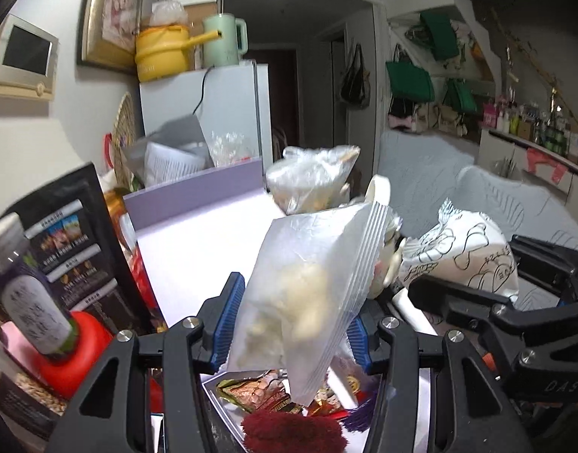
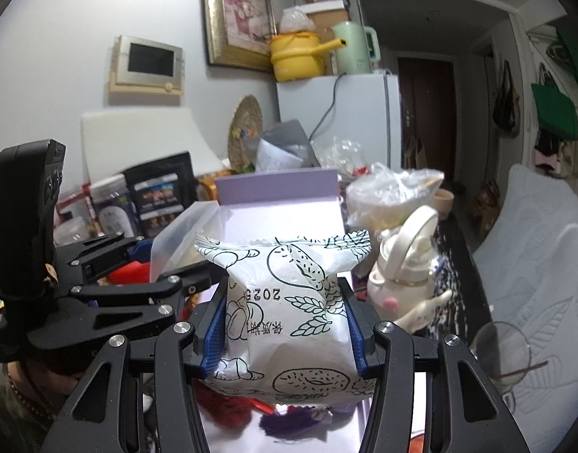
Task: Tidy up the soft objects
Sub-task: 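Carry the zip bag and white snack bag over the lavender box with both tools, then lower both bags into the box and open both tools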
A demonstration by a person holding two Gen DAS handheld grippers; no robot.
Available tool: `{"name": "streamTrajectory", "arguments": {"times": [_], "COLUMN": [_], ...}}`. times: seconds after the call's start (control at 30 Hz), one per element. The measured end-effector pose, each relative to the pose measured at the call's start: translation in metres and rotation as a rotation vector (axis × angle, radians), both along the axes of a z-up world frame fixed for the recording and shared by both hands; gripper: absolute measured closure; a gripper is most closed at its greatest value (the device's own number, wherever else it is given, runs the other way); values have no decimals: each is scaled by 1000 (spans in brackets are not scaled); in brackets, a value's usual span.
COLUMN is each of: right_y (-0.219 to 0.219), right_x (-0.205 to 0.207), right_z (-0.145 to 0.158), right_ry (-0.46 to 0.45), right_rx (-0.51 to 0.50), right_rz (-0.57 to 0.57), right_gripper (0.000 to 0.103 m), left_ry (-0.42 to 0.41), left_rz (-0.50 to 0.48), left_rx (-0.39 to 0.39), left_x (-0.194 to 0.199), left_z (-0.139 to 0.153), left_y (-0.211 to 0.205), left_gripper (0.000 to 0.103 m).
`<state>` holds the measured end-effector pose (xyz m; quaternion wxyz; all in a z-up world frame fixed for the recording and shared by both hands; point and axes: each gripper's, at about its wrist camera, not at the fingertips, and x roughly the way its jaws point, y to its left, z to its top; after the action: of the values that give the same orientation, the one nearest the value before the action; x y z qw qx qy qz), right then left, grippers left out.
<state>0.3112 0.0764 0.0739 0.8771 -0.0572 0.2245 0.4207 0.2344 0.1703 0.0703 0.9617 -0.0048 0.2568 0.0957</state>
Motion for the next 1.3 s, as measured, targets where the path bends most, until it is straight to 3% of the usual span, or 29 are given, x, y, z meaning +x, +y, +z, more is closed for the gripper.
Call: {"name": "streamTrajectory", "arguments": {"times": [0.3, 0.53, 0.77, 0.87, 1.2, 1.3], "right_y": [7, 12, 21, 24, 31, 35], "right_x": [30, 43, 51, 55, 66, 68], "right_z": [-34, -51, -69, -76, -98, -104], "right_ry": [78, 119, 156, 169, 266, 286], "right_rx": [-60, -106, -143, -160, -156, -166], "right_rz": [-29, -49, -39, -43, -6, -4], "right_gripper": [51, 51, 51, 51, 51, 51], "left_ry": [110, 244, 337, 375, 410, 446], "left_rz": [16, 16, 55, 57, 48, 36], "left_rx": [3, 8, 49, 27, 37, 9], "left_x": [27, 50, 61, 66, 75, 79], "left_z": [-37, -73, -99, -109, -118, -125], "left_y": [4, 3, 4, 8, 9, 11], "left_gripper": [53, 53, 53, 53, 53, 53]}}
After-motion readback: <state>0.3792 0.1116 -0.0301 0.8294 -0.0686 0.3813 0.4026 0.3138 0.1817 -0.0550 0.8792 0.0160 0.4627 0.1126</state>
